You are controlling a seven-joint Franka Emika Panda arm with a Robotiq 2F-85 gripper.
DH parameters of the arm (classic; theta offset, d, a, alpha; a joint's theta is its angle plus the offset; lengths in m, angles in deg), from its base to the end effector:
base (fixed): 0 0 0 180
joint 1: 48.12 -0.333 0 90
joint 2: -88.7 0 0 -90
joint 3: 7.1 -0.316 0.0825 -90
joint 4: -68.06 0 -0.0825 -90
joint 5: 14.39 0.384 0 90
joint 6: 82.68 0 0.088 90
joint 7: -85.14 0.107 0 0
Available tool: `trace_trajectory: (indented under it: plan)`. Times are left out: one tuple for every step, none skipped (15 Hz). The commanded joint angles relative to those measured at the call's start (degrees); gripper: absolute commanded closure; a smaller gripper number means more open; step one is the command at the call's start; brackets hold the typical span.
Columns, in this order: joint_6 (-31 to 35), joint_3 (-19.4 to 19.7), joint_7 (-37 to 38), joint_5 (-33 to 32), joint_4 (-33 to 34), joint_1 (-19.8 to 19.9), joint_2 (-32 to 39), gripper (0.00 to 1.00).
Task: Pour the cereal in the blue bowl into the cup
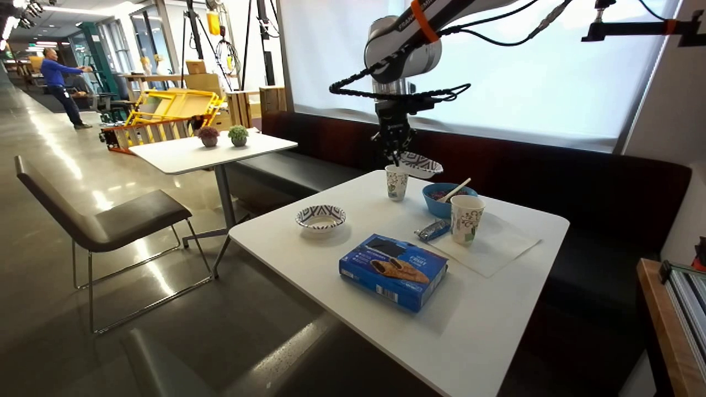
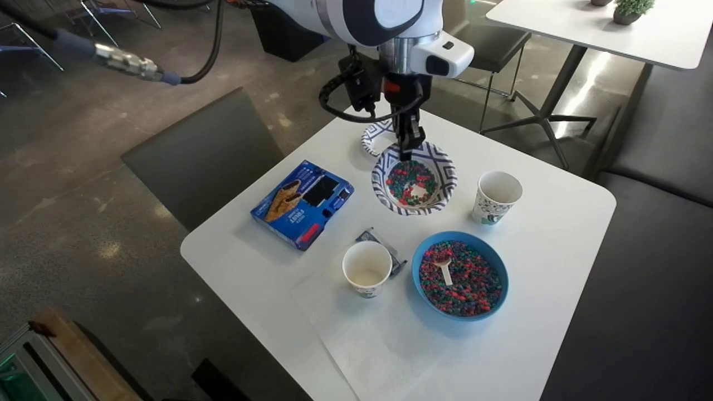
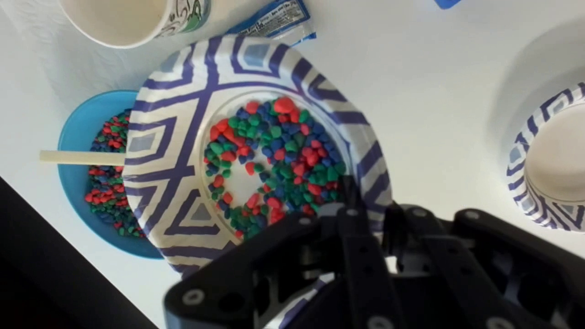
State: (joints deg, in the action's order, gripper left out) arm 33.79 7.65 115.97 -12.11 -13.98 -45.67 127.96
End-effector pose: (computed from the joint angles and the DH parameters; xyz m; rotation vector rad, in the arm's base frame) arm 0.6922 -0.1764 0.2943 2.7647 -1.1793 -0.0706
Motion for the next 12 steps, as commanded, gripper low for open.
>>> trace_trajectory:
  plan:
    - [7.50,-0.68,2.37,-0.33,-13.84,-0.78,-8.00,0.99]
    - [9.11,-0.70,2.57,-0.39,-16.49,-0.94,-9.37,0.99]
    - [10.64,-0.52,3.32,-0.64,-19.21,-1.26,-10.69,0.99]
    - [12.12,-0.32,4.24,-0.88,-22.00,-1.55,-12.06,0.99]
    - [13.17,-0.12,5.39,-1.12,-24.79,-1.84,-13.51,0.99]
    - [14.33,0.00,6.32,-1.40,-27.61,-2.07,-15.05,0.99]
    - [15.42,0.09,7.27,-1.66,-30.53,-2.25,-16.70,0.99]
    - [17.17,0.18,8.12,-1.88,-33.43,-2.31,-18.33,0.99]
    - [19.14,0.49,9.82,-2.01,-34.77,-2.26,-18.95,0.99]
    - [15.23,-0.90,6.83,-1.22,-27.72,-0.75,-14.26,0.94]
    - [16.67,-0.83,7.65,-1.39,-29.93,-0.77,-15.51,0.94]
    - [17.29,-0.76,8.01,-1.47,-31.31,-0.74,-16.42,0.94]
